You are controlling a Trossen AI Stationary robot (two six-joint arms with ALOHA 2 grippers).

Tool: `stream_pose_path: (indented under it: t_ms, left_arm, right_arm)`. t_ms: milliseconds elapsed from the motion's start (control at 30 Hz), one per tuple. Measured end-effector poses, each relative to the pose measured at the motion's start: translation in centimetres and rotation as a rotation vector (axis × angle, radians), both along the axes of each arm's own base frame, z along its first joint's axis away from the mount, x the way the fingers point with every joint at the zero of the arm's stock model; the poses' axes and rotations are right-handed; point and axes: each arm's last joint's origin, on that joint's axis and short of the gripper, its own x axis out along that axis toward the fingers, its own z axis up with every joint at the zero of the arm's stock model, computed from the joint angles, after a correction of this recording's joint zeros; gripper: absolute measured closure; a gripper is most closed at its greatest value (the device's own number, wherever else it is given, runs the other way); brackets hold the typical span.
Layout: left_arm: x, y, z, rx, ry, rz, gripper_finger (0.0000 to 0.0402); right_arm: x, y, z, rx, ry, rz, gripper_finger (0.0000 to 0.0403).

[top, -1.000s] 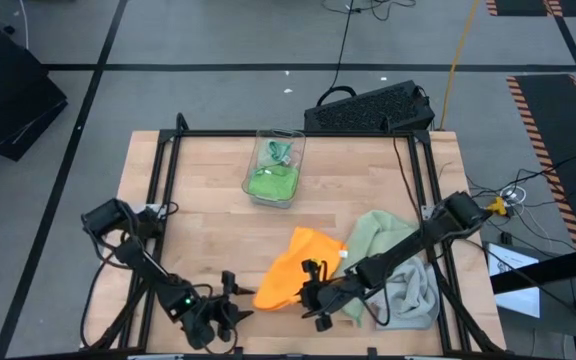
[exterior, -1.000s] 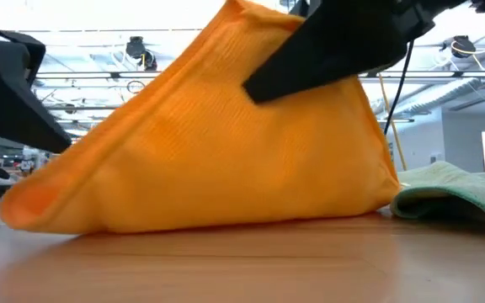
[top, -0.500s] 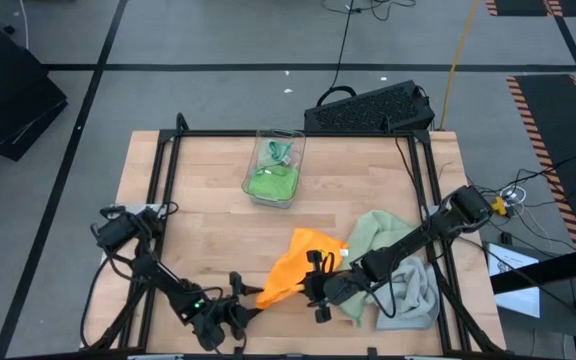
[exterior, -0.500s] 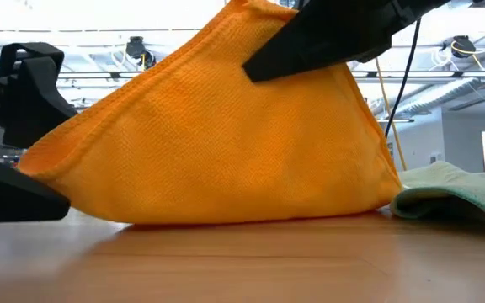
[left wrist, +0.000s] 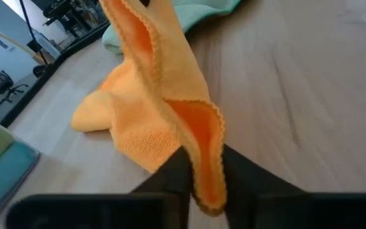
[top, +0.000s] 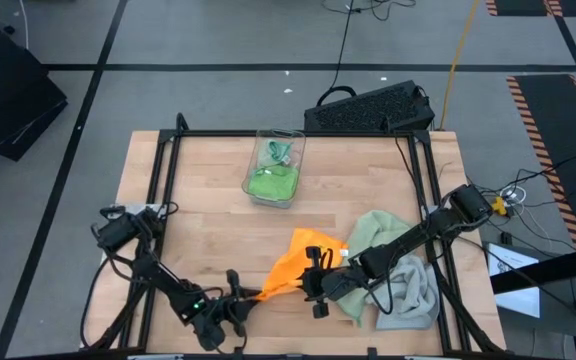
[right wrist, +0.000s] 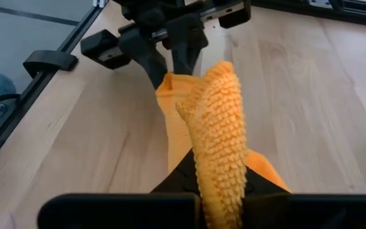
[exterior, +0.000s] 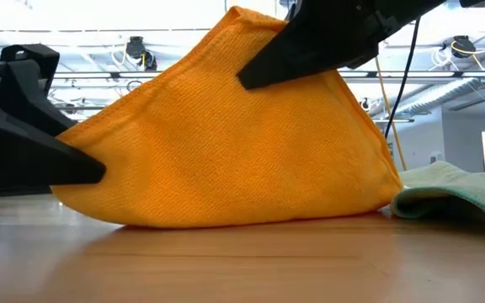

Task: Fold microfiber towels
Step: Fold the yellow towel

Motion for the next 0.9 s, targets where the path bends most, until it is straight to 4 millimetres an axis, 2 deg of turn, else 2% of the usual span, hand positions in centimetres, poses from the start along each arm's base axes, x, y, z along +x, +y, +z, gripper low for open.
stream_pose_path:
  t_ms: [133, 433, 533, 900]
  left_arm:
    - [-0.4, -0.3, -0.1, -0.016, -0.001, -0.005, 0.0371]
    - [-1.2, -1.2, 0.1, -0.057, -0.034, -0.015, 0.0396]
    - [-1.1, -1.1, 0.2, -0.077, -0.041, -0.006, 0.0393]
    - [0.5, 0.1, 0.0, -0.159, -0.006, 0.016, 0.0389]
  right_arm:
    - [0.0, 0.0, 0.0, -0.001, 0.003, -0.001, 0.04]
    - [-0.1, -0.1, -0.1, 0.004, 0.018, -0.008, 0.04]
    - [-0.1, -0.1, -0.1, 0.003, 0.018, -0.007, 0.0396]
    - [-1.1, 1.7, -0.2, -0.013, 0.023, 0.054, 0.0315]
